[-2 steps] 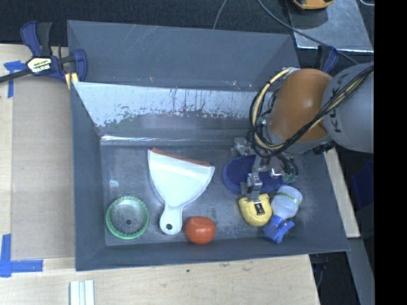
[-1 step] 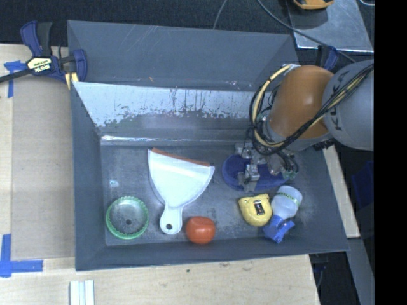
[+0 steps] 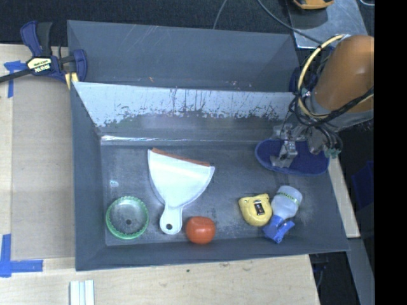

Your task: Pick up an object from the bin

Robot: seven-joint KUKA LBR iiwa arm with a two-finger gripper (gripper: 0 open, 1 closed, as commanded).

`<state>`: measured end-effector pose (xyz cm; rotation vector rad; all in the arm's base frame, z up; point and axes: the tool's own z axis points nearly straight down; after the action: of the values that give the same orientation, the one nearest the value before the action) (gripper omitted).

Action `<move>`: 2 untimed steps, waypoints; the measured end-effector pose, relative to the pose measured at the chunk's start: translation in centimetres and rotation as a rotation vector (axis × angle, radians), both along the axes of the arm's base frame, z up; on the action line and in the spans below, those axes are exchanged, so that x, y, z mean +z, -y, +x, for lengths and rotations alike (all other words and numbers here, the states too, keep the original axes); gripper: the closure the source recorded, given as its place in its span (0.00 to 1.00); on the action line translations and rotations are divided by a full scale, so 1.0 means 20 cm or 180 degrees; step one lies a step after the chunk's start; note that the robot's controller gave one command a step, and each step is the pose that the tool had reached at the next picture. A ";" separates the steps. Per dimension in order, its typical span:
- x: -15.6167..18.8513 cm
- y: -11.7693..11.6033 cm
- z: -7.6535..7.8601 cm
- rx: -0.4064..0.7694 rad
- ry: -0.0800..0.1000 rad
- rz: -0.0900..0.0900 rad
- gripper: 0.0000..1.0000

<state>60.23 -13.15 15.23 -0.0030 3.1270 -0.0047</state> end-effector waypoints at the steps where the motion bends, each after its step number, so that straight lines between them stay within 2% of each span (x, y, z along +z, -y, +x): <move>1: 0.42 -0.06 -0.10 -0.0382 0.0037 0.0001 1.00; 2: 0.19 -0.06 -0.18 -0.0036 0.0033 -0.0006 1.00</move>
Offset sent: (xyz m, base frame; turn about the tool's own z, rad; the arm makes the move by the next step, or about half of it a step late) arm -0.0215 0.0129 0.0789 0.1194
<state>56.72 -11.94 18.98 0.0145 3.1165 -0.0075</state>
